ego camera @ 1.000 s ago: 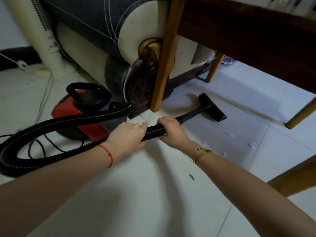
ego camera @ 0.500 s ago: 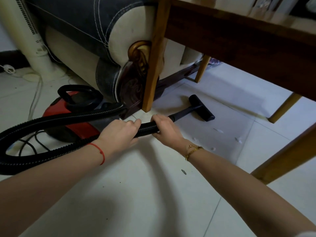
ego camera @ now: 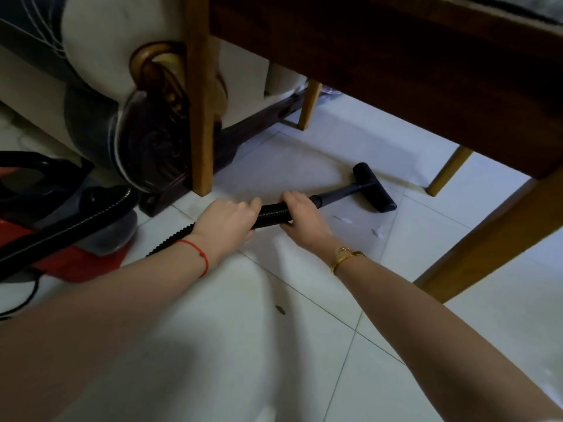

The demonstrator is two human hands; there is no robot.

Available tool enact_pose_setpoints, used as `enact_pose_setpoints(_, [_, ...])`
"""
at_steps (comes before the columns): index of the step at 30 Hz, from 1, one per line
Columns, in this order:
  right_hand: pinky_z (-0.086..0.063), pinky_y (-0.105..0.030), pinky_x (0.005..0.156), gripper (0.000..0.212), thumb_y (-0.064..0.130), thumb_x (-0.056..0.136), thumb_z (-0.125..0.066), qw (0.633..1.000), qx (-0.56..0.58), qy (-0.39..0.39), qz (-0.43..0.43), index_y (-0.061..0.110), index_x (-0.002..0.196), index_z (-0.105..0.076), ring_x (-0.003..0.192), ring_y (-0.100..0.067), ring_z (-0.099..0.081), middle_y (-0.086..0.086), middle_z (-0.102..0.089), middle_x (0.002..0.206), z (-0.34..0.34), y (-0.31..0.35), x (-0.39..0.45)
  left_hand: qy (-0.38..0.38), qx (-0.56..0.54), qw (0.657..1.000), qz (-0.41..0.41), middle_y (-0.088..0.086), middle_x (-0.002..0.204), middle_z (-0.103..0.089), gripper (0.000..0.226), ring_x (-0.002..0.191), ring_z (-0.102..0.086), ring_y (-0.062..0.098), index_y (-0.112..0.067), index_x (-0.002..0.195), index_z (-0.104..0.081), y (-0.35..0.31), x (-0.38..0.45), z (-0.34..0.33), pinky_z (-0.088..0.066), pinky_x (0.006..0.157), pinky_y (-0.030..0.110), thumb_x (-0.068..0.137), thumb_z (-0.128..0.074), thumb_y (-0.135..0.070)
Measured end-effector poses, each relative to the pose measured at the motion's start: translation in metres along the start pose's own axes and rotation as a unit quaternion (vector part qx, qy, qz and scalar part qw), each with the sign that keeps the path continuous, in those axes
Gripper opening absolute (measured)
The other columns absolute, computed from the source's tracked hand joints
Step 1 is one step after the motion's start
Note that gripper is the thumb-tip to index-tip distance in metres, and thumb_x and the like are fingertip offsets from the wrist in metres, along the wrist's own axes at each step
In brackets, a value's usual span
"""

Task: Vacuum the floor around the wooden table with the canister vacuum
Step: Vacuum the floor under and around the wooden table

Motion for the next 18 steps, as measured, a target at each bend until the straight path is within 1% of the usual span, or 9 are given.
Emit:
enact_pose_setpoints(3, [-0.041, -0.037, 0.076, 0.024, 0.006, 0.077, -0.066, 1.000, -0.010, 0.009, -0.025, 0.006, 0.096, -0.052, 0.091, -0.030, -0.052, -0.014, -0.056, 0.099, 0.003, -0.033, -0.001, 0.006, 0.001, 1.000, -0.014, 0.005, 0.102, -0.065, 0.026, 0.086, -0.066, 0.027, -0.013, 0.114, -0.041, -0.021, 0.027, -0.005, -0.034, 0.060, 0.030, 0.093, -0.047, -0.027])
enact_pose_setpoints(5, [-0.041, -0.038, 0.079, 0.026, 0.006, 0.077, -0.067, 0.999, -0.017, 0.013, -0.040, 0.005, 0.099, -0.053, 0.096, -0.031, -0.052, -0.014, -0.057, 0.102, 0.004, -0.053, -0.004, 0.013, 0.000, 1.000, -0.023, 0.005, 0.105, -0.065, 0.027, 0.089, -0.066, 0.027, -0.012, 0.116, -0.040, -0.034, 0.042, -0.010, -0.034, 0.061, 0.031, 0.093, -0.047, -0.026])
enact_pose_setpoints(8, [-0.039, -0.036, 0.078, 0.026, 0.010, 0.080, -0.068, 0.998, -0.021, 0.017, -0.061, 0.006, 0.101, -0.053, 0.099, -0.030, -0.050, -0.012, -0.056, 0.105, 0.006, -0.079, -0.008, 0.018, -0.002, 0.999, -0.039, 0.006, 0.108, -0.065, 0.029, 0.093, -0.066, 0.028, -0.012, 0.118, -0.040, -0.051, 0.060, -0.015, -0.034, 0.063, 0.031, 0.093, -0.049, -0.025])
enact_pose_setpoints(13, [-0.039, -0.030, 0.083, 0.028, 0.019, 0.083, -0.069, 0.995, -0.031, 0.021, -0.089, 0.011, 0.104, -0.052, 0.101, -0.022, -0.048, -0.006, -0.055, 0.108, 0.007, -0.114, -0.012, 0.032, -0.018, 0.998, -0.049, 0.009, 0.110, -0.064, 0.027, 0.097, -0.065, 0.030, -0.010, 0.117, -0.042, -0.074, 0.087, -0.027, -0.042, 0.070, 0.034, 0.092, -0.049, -0.018])
enact_pose_setpoints(16, [-0.039, -0.029, 0.085, 0.029, 0.019, 0.083, -0.070, 0.995, -0.036, 0.018, -0.091, 0.011, 0.105, -0.053, 0.103, -0.023, -0.049, -0.006, -0.056, 0.110, 0.006, -0.127, -0.014, 0.037, -0.025, 0.998, -0.050, 0.010, 0.111, -0.064, 0.027, 0.098, -0.065, 0.031, -0.010, 0.118, -0.044, -0.082, 0.100, -0.034, -0.046, 0.073, 0.035, 0.091, -0.049, -0.016])
enact_pose_setpoints(18, [-0.038, -0.029, 0.087, 0.029, 0.018, 0.083, -0.070, 0.995, -0.038, 0.016, -0.095, 0.010, 0.106, -0.054, 0.104, -0.023, -0.049, -0.007, -0.057, 0.110, 0.005, -0.133, -0.012, 0.037, -0.027, 0.998, -0.048, 0.010, 0.110, -0.065, 0.027, 0.098, -0.065, 0.030, -0.010, 0.117, -0.045, -0.085, 0.106, -0.039, -0.045, 0.072, 0.034, 0.091, -0.049, -0.015])
Point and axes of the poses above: each hand's wrist, its own x-axis towards the middle knuckle, its own z-axis out of the back of the hand, y = z × x, the point moved 8 cm from there along x, towards the middle knuckle
